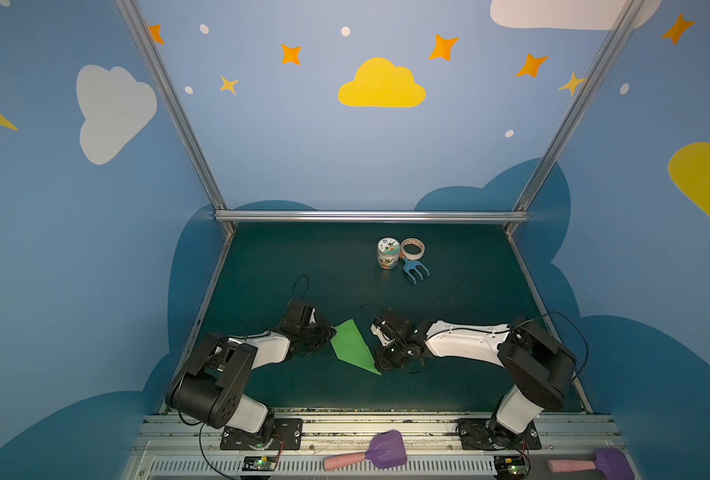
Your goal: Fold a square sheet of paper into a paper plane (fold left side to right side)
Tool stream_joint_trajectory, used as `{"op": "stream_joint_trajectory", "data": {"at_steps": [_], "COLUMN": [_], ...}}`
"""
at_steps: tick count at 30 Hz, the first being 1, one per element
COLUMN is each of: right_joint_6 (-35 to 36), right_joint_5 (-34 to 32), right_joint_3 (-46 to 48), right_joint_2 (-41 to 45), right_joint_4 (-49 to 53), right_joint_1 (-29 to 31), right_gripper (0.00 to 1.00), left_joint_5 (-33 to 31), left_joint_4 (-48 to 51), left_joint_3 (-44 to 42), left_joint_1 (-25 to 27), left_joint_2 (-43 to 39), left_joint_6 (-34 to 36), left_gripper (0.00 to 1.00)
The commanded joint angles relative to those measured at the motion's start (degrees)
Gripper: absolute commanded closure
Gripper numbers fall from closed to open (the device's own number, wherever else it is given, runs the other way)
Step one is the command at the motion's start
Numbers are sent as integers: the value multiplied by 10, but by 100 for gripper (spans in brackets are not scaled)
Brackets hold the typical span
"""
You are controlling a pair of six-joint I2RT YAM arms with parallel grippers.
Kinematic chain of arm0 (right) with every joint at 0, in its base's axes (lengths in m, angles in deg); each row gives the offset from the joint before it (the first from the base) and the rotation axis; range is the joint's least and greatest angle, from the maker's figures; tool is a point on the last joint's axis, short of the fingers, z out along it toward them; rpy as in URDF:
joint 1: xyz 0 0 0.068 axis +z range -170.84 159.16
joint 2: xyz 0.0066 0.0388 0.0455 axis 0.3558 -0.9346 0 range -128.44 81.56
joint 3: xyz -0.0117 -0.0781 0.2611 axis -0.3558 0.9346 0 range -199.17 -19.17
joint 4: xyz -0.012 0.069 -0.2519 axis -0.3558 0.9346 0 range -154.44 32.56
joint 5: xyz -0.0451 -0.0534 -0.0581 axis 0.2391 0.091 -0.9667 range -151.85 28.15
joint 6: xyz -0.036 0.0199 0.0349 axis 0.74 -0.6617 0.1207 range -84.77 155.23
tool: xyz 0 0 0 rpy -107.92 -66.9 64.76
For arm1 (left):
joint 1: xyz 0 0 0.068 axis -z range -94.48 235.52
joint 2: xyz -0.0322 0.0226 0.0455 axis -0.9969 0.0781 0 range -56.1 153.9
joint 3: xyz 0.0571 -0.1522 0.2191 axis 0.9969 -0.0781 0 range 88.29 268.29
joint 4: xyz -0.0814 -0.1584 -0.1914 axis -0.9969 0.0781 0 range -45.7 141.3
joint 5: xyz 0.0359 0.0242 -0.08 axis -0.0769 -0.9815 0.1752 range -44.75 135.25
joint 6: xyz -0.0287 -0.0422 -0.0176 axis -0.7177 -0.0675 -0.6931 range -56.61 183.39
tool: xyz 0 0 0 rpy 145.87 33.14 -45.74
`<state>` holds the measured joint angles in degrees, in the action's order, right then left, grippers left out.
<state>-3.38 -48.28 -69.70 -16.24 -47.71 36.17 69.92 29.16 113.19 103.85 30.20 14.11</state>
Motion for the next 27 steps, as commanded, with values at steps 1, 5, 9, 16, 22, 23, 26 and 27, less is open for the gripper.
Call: {"op": "stream_joint_trajectory", "data": {"at_steps": [1,5,9,16,22,23,26,27], "right_joint_6": [3,2,2,1,1,1,2,2], "right_joint_5": [-8,-7,-9,-11,-12,-11,-9,-8], "right_joint_3": [37,34,35,37,36,35,32,31], "right_joint_2": [-57,-60,-57,-53,-54,-55,-59,-60], "right_joint_4": [17,15,16,15,14,14,14,13], "right_joint_1": [10,10,10,11,11,11,11,11], "right_gripper": [100,100,100,100,100,100,100,100], "left_joint_5": [-132,-129,-129,-147,-129,-106,-101,-102], "left_joint_4": [77,50,70,187,251,248,233,223], "left_joint_3": [-43,-60,-53,-2,20,21,24,25], "left_joint_1": [-36,-68,-84,-86,-42,-27,22,38], "left_joint_2": [59,69,46,-67,-208,-221,-229,-227], "left_joint_6": [-14,-32,-28,31,68,61,39,32], "left_gripper": [96,96,96,96,96,96,96,96]}}
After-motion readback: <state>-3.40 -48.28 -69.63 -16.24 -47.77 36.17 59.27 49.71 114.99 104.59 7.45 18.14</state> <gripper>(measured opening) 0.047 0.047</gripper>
